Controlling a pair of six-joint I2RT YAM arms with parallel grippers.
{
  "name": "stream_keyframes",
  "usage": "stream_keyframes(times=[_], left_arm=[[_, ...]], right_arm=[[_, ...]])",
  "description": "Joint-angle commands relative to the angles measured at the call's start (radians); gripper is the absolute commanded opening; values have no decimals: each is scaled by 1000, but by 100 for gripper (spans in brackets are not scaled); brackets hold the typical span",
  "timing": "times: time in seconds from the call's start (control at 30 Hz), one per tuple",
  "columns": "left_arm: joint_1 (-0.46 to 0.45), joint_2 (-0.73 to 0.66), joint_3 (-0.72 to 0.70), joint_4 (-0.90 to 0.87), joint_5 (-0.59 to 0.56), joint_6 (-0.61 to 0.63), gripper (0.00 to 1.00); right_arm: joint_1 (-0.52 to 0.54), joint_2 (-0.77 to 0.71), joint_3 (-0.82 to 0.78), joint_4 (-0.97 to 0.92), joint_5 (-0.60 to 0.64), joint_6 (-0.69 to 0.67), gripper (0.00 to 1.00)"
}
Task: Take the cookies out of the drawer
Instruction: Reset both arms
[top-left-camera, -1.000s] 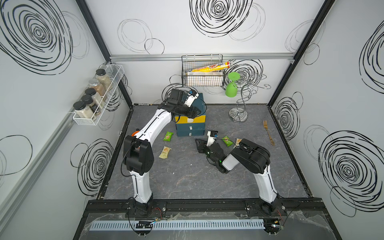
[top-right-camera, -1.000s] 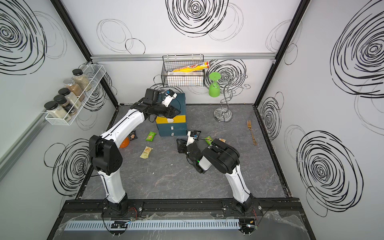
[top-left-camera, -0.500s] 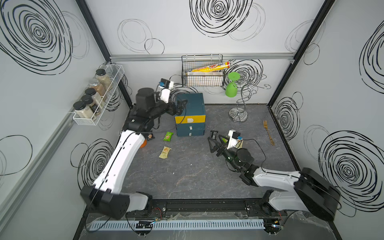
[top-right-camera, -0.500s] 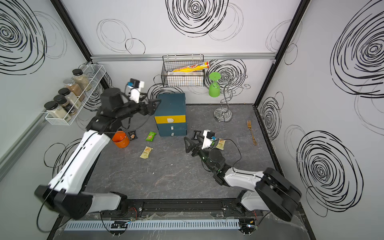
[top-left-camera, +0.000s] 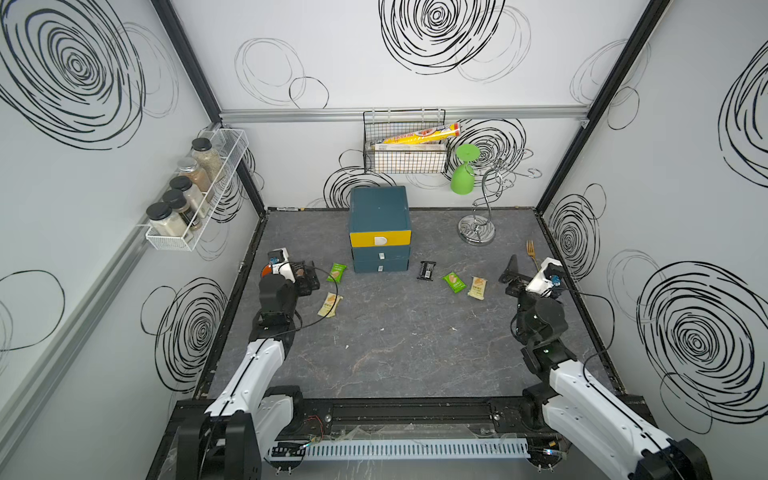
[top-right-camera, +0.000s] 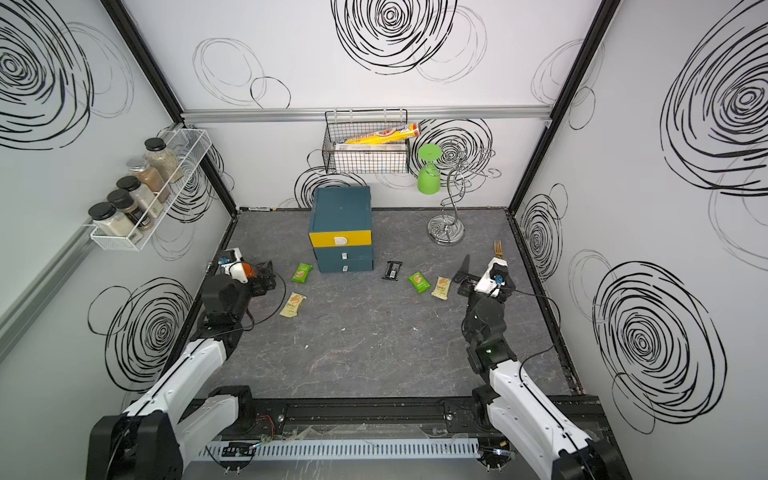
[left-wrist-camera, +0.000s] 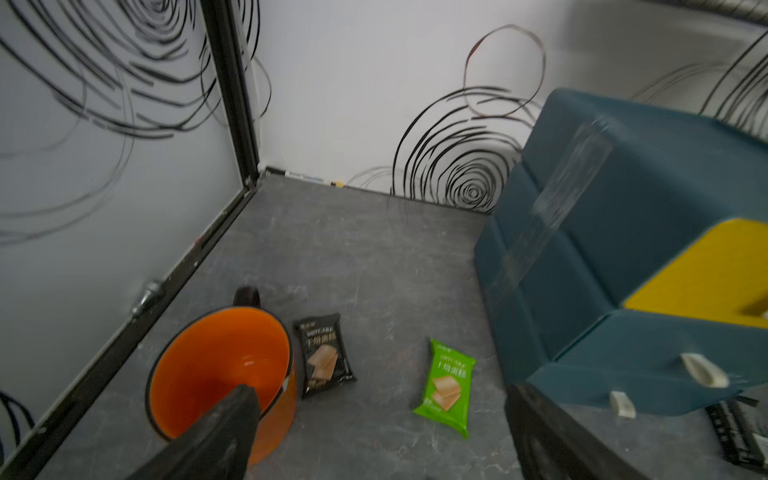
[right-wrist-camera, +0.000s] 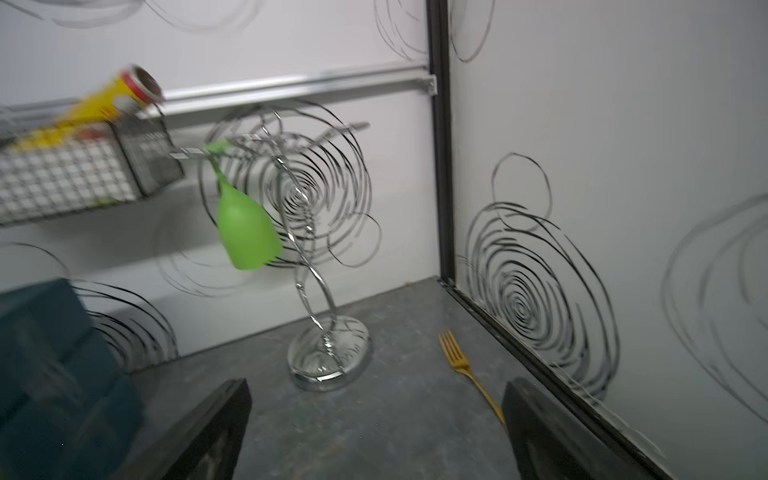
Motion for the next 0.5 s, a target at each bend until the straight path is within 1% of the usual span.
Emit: stream_keyframes(times=[0.0,0.07,0.1,0.13,0.2,0.3,0.33,0.4,0.43,0.47], left_arm=[[14,47,-52,358,-30,-30,99],[5,79,-74,366,-88,-51,99],[2,95,-91,401,-89,-38,99],[-5,121,-116,464,-78,-14,99],[-2,183,-163,592,-74,-10,99],[17,281,-196,743,3,-3,99],[33,315,-198,777,31,-17,99],[51,387,-187,822,88,-22,99],[51,430,-183,854,114,-8,99],[42,454,-175,876,137,9,99]], right_arm=[[-88,98,-90,213,-18,-65,100],[-134,179,-119,312,-73,-54,100],[-142,225,-128,366,-85,-57,100],[-144,277,-135,421,-85,-66,100],[-148,359,-145,510,-97,-81,100],[-153,499,-160,652,-142,-90,100],[-153,560,-172,717,-144,-95,100],[-161,676,-199,901,-143,-99,100],[-161,703,-190,924,-180,-110,100],[-162,701,-165,833,-199,-103,100]])
